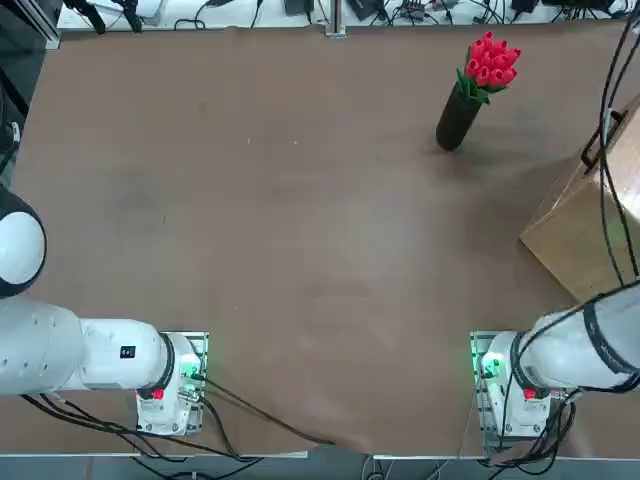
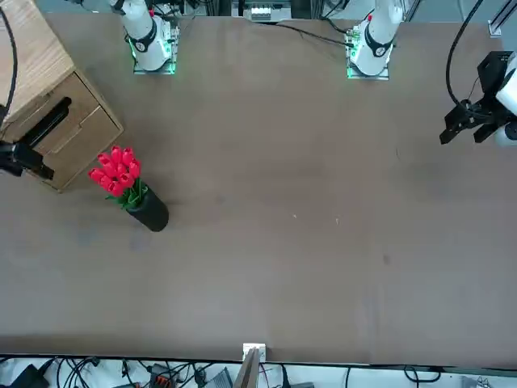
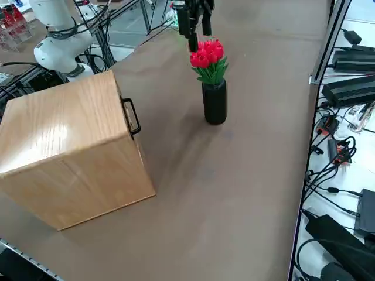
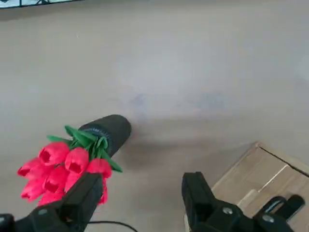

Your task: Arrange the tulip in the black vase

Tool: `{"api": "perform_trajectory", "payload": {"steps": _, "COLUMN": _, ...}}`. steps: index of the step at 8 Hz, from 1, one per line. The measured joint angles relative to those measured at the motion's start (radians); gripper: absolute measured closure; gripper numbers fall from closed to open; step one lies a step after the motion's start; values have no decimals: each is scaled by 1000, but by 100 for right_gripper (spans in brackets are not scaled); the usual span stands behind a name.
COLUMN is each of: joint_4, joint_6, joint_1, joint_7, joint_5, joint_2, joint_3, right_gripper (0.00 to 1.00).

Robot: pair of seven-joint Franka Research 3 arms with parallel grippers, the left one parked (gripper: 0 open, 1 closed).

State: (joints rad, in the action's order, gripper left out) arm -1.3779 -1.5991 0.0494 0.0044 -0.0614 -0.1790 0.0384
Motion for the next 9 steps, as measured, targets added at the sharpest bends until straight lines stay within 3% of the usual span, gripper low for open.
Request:
{"api": "perform_trajectory", "payload": {"steps": 5, "joint_4": -140, "joint_6": 0, "joint_1": 0, "joint_7": -16, "joint_5": 15, "joint_2": 147, "joint_3": -2, "right_gripper": 0}}
{"api": "perform_trajectory", "payload": {"steps": 9, "joint_4": -170, "joint_6": 26, "joint_1": -10, "joint_7": -22, "joint_5": 64, "joint_2": 185, "joint_3": -22, "right_gripper": 0}}
